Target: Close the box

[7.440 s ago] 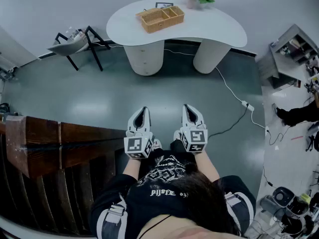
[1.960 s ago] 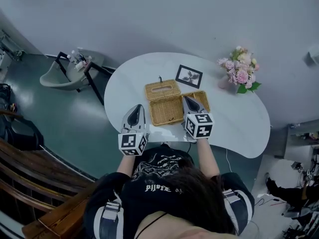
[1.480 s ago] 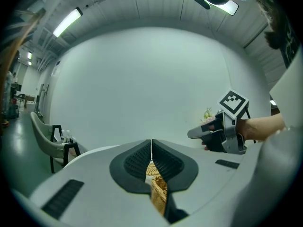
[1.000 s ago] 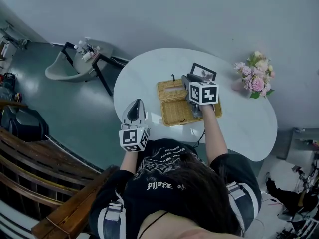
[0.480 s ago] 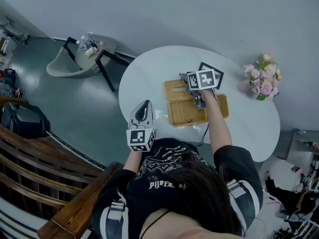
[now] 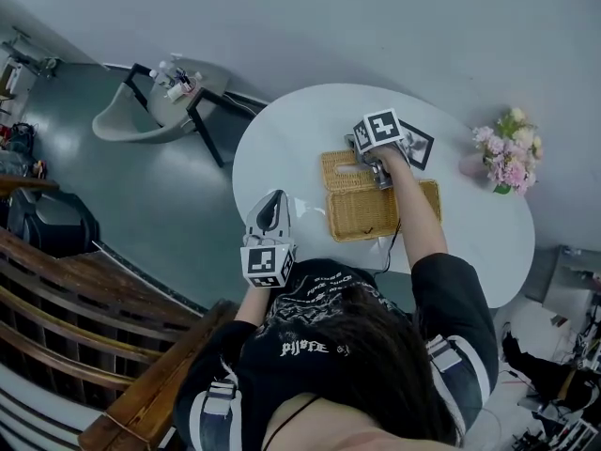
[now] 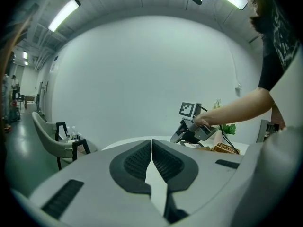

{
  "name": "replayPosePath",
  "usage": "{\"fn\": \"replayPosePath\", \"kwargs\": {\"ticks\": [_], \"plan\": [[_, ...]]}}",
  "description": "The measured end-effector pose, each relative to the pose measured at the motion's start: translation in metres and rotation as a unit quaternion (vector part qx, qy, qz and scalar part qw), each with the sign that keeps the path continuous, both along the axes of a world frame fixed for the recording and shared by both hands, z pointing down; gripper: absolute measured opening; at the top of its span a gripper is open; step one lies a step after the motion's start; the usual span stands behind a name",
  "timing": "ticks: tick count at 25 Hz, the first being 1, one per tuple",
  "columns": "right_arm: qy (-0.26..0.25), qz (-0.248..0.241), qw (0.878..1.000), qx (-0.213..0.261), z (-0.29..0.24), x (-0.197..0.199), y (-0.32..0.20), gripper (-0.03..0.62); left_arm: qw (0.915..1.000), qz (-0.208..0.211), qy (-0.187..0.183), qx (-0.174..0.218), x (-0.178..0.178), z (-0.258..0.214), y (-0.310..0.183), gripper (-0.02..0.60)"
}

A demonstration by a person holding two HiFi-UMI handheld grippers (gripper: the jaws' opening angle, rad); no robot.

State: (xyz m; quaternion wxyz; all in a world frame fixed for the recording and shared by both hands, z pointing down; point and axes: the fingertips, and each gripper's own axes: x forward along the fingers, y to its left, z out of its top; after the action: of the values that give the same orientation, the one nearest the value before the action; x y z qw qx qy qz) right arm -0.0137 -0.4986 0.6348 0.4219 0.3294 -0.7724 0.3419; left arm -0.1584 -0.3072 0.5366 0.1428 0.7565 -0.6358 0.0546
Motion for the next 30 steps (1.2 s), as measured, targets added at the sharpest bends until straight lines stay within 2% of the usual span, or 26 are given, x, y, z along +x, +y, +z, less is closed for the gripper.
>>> {"fn": "replayPosePath", "kwargs": {"ticks": [17,19,22,25,30], "plan": [[0.062,-0.033,0.993,-0.099,0.053,-0.010,-0.017,0.181,0.9997,-0.024,0.000,-0.011,-0.037,0.008,-0.025,0.026],[0.064,-0.042,0.991,-0.110,0.056,-0.013,-0.014,0.175,0.9994,-0.029,0.011,-0.014,-0.041,0.011,-0.028,0.025],[0.077,-0.057,0.988,-0.125,0.059,-0.017,-0.010,0.170,0.9976,-0.046,0.047,-0.021,-0.050,0.017,-0.031,0.026],[0.092,-0.057,0.986,-0.126,0.060,-0.016,-0.011,0.068,0.9982,-0.046,0.030,-0.023,-0.055,0.019,-0.032,0.025],[0.089,-0.051,0.987,-0.126,0.058,-0.013,-0.014,0.048,0.9983,-0.048,0.024,-0.024,-0.060,0.021,-0.033,0.026]]}}
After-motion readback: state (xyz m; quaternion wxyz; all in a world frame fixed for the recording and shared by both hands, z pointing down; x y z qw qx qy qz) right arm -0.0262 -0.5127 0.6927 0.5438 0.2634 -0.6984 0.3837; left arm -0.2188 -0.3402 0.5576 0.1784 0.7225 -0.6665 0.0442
